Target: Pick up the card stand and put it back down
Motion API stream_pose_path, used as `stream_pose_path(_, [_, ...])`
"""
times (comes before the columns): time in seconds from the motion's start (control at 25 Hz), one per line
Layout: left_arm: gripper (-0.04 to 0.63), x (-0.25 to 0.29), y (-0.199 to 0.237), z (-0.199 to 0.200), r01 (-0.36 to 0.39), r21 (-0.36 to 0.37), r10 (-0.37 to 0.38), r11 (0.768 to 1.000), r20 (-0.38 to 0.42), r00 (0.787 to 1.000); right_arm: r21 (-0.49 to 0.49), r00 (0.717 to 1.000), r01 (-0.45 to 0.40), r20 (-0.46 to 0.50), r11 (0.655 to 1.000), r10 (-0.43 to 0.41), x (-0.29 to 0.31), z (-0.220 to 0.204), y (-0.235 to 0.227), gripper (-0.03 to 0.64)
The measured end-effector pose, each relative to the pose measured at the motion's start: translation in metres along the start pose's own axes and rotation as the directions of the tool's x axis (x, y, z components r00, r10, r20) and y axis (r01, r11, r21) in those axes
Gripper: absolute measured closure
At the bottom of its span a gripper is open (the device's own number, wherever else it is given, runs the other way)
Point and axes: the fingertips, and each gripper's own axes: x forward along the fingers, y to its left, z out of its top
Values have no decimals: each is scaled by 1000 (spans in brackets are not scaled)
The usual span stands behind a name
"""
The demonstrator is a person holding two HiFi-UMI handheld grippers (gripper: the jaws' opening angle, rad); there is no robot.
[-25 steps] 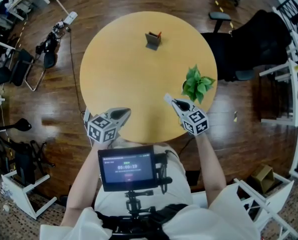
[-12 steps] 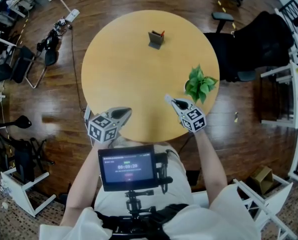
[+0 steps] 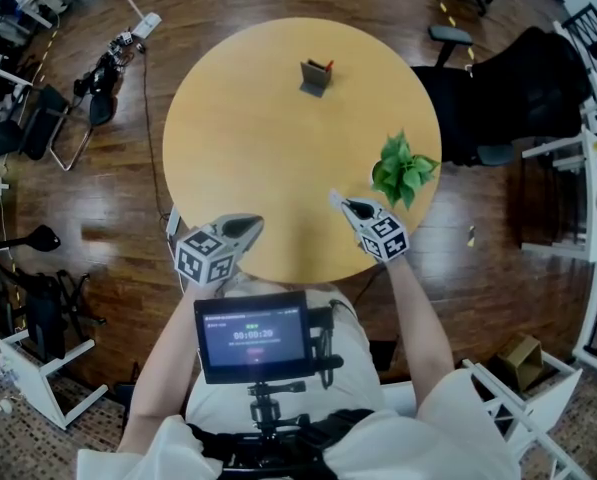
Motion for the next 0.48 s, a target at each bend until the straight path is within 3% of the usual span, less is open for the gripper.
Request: stream_pose_path(0.48, [594, -1, 7, -6, -12, -13, 12, 1000, -10, 1000, 22, 999, -46, -23, 999, 47, 24, -24, -3, 583])
